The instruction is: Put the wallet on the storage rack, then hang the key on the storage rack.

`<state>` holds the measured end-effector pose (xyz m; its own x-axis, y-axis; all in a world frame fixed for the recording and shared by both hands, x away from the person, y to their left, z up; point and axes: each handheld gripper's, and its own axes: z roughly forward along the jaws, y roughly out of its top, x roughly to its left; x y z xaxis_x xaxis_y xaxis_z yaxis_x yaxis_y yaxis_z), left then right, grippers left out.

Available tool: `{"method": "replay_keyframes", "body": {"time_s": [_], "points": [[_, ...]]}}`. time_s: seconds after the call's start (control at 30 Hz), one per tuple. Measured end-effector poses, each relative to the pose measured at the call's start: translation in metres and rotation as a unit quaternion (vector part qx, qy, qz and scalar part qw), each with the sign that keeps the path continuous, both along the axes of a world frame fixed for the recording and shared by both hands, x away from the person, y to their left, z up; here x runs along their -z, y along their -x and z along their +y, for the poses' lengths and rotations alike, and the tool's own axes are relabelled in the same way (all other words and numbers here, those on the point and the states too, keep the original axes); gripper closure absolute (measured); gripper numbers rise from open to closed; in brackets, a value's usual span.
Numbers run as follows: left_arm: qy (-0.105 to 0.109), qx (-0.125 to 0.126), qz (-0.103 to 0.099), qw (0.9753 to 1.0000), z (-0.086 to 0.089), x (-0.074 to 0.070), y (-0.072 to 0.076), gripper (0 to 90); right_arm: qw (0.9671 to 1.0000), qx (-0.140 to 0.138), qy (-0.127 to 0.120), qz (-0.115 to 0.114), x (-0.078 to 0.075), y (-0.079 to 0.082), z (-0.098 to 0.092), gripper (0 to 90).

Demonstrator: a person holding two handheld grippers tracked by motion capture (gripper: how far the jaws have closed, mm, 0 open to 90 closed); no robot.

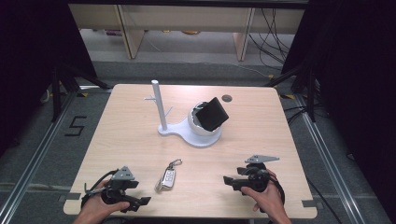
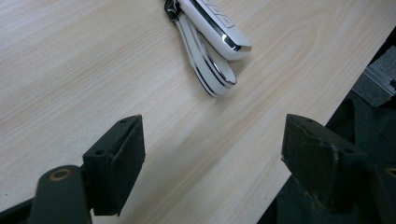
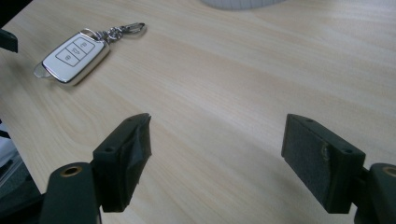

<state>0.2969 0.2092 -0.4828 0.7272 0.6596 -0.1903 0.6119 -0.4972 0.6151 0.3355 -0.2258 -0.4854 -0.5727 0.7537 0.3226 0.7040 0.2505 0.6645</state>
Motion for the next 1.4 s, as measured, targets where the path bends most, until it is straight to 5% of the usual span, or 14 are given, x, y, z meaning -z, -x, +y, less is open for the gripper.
{"method": "replay_keyframes", "body": {"time_s": [0.43,0.77,0.97,1.1,1.4], "points": [[0.009,-0.010,-0.005,0.9999,-0.003,-0.004,-0.005,21.3,0.9998,0.005,0.013,0.012,0.004,0.014,-0.003,24.6],[-0.004,0.008,-0.021,0.9997,-0.021,-0.022,-0.030,21.3,0.9998,0.003,0.018,0.009,0.004,0.014,-0.005,24.9],[-0.036,0.017,-0.023,0.9989,-0.044,-0.034,-0.059,22.3,0.9998,-0.005,0.014,0.014,0.005,0.014,-0.004,25.1],[-0.067,0.029,0.005,0.9973,-0.064,-0.033,-0.078,22.7,0.9998,-0.011,0.018,0.006,0.006,0.013,-0.004,25.1],[-0.117,0.031,0.033,0.9921,-0.102,-0.021,-0.110,25.3,0.9997,-0.013,0.013,0.013,0.005,0.014,-0.004,24.9]]}}
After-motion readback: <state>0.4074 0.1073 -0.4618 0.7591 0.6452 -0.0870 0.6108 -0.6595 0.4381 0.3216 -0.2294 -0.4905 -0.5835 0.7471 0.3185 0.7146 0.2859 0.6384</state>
